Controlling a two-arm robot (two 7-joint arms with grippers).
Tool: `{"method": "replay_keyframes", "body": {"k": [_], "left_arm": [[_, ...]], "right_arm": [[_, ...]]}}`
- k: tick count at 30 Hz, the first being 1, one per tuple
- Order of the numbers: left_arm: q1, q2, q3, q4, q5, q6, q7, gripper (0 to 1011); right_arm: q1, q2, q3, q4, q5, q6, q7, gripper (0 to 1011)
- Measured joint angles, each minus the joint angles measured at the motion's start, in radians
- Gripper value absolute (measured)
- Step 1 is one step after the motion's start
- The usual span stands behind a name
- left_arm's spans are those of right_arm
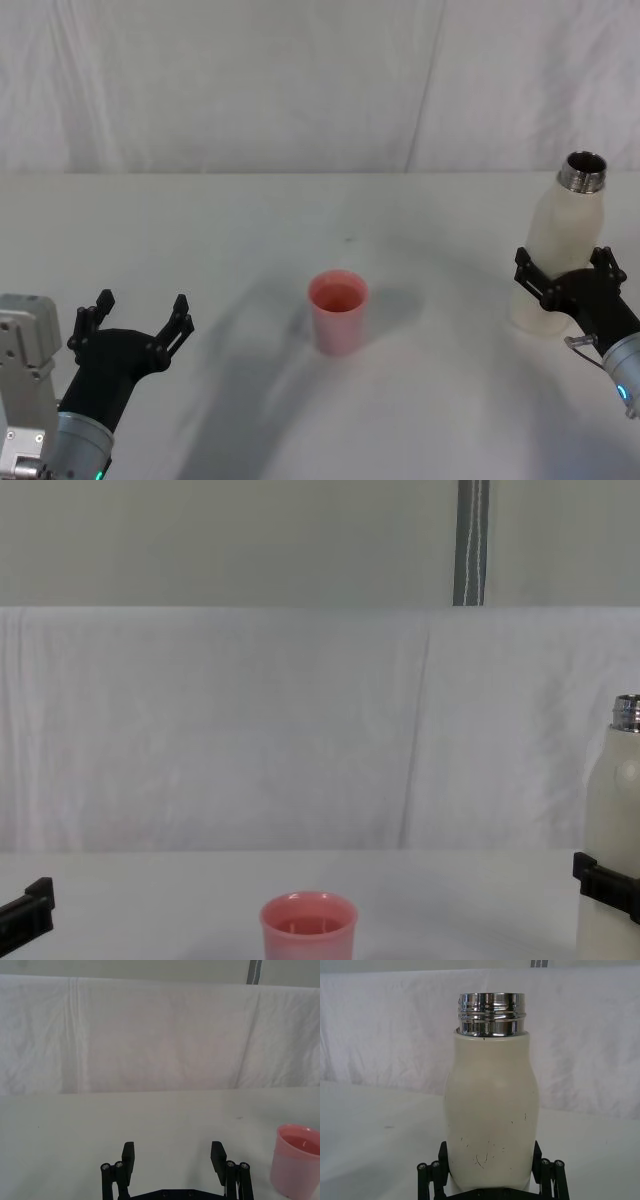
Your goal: Grasp the thermos with one hand and pour water into the cup lid.
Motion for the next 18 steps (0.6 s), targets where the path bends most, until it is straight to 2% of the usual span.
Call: {"method": "replay_keyframes", "body": {"k": [6,18], "left_arm": [[0.000,0.000,0.000,0.000,0.000,0.000,0.000,1001],[0.000,0.000,0.000,0.000,0.000,0.000,0.000,1001]], "right_arm": [[0.000,0.000,0.000,0.000,0.000,0.000,0.000,1001],[-0.001,0.000,0.000,0.000,0.000,0.000,0.000,1001]]}}
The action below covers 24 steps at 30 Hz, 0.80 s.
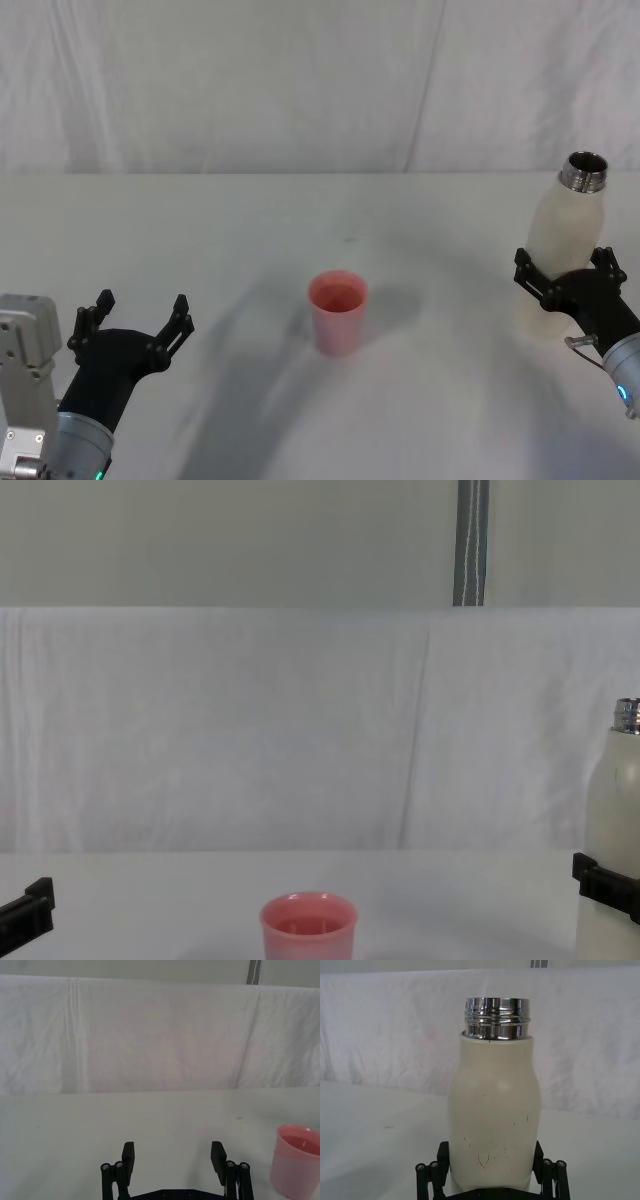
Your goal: Grasp the thermos with one hand and pour water into the cup lid.
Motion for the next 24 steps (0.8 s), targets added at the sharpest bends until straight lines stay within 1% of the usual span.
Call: {"method": "replay_keyframes", "body": {"k": [24], "left_arm": [[0.000,0.000,0.000,0.000,0.000,0.000,0.000,1001]], "right_arm": [[-0.025,0.002,0.007,-0.037,0.020,0.013,-0.002,1001]]}}
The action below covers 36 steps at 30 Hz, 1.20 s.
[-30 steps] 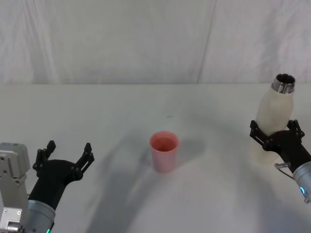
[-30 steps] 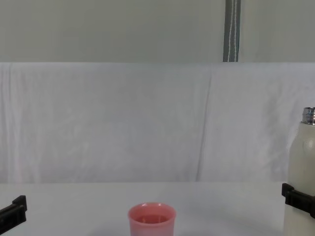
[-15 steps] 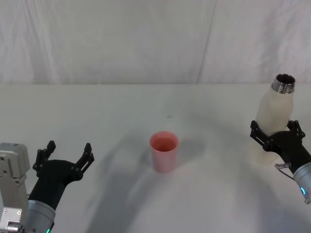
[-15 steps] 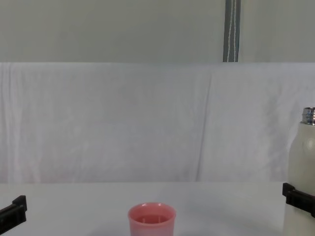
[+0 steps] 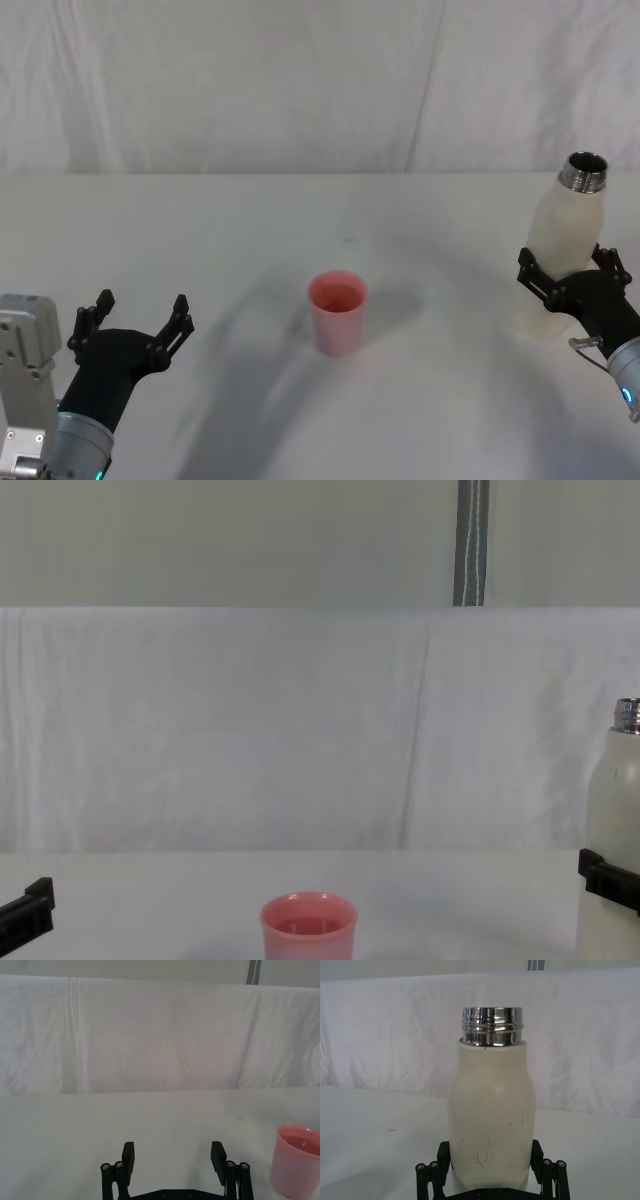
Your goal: Grasp the thermos with one hand and pour water into the cup lid.
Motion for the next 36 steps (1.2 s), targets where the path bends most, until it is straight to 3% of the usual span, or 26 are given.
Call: {"method": "replay_keyframes", "body": {"k": [36], "left_arm": [[0.000,0.000,0.000,0.000,0.000,0.000,0.000,1001]], "right_arm": [[-0.072,0.022,0.005,-0.106,0.000,0.039,-0.012,1001]]}}
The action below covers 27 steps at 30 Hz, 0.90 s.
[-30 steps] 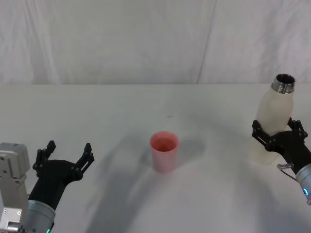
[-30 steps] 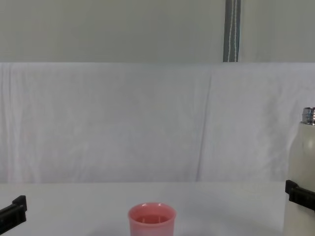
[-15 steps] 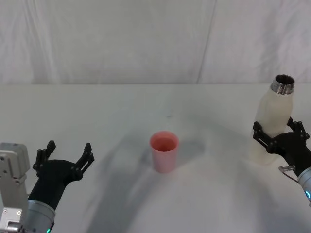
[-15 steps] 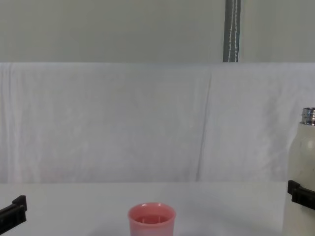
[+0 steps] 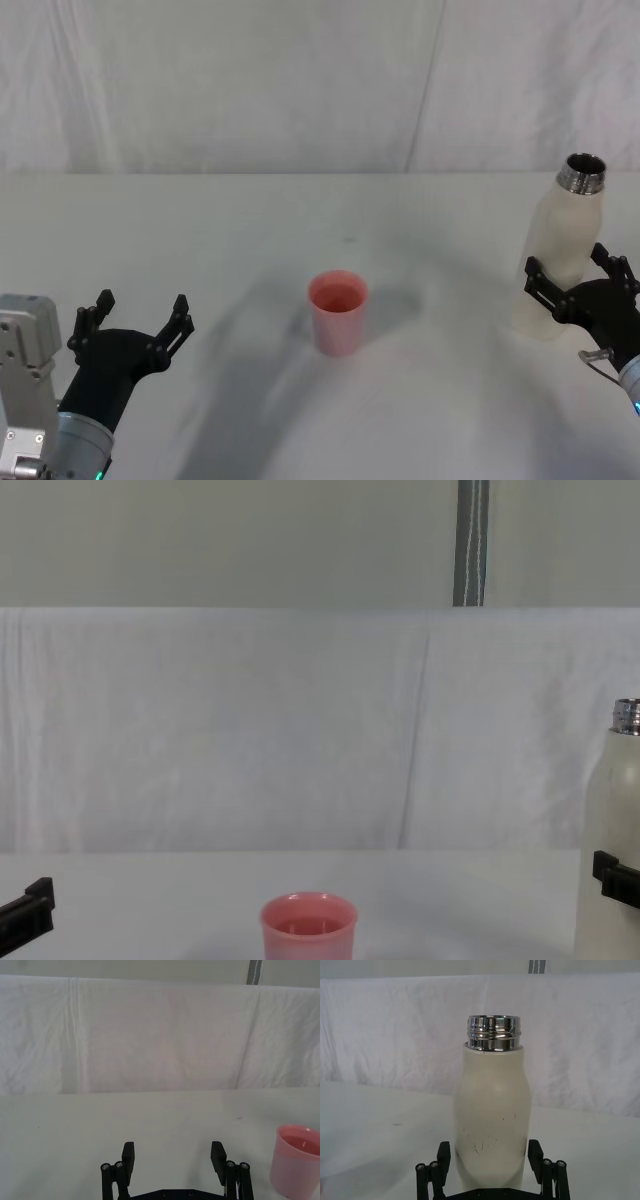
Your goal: Grasp the thermos with one hand and pour water into the cup lid.
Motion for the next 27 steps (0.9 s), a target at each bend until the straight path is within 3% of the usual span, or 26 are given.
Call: {"method": "replay_keyframes", "body": {"k": [27], "left_arm": [[0.000,0.000,0.000,0.000,0.000,0.000,0.000,1001]], "right_arm": [[-0.121,0.013,0.015,-0.145,-0.014,0.016,-0.018,1001]]}}
